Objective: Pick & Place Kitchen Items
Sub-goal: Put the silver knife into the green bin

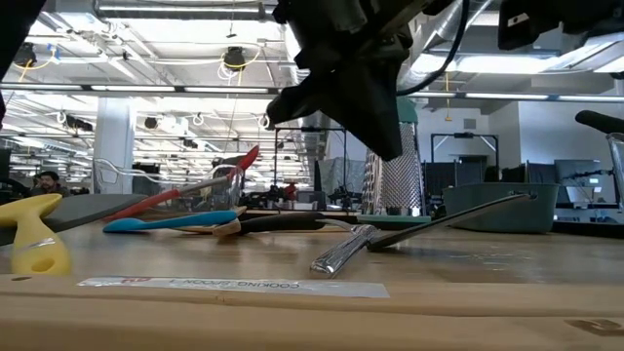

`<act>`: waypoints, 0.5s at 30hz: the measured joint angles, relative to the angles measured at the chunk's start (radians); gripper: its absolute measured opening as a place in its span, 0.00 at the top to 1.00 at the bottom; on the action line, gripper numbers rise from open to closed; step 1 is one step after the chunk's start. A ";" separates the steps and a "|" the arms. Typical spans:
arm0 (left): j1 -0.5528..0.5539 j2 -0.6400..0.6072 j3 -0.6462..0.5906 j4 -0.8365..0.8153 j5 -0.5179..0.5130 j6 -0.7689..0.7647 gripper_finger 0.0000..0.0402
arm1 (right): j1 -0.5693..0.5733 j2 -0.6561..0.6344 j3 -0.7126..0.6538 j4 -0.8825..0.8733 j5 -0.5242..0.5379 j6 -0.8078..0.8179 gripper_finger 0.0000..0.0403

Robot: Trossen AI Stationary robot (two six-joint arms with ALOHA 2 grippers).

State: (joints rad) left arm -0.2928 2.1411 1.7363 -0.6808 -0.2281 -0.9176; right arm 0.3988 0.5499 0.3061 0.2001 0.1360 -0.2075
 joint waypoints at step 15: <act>-0.002 0.003 -0.116 0.023 0.045 -0.090 0.57 | 0.000 0.000 0.000 -0.032 0.000 0.010 1.00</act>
State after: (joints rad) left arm -0.2947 2.1441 1.6200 -0.6582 -0.1833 -1.0073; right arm 0.3988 0.5503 0.3065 0.1677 0.1360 -0.1978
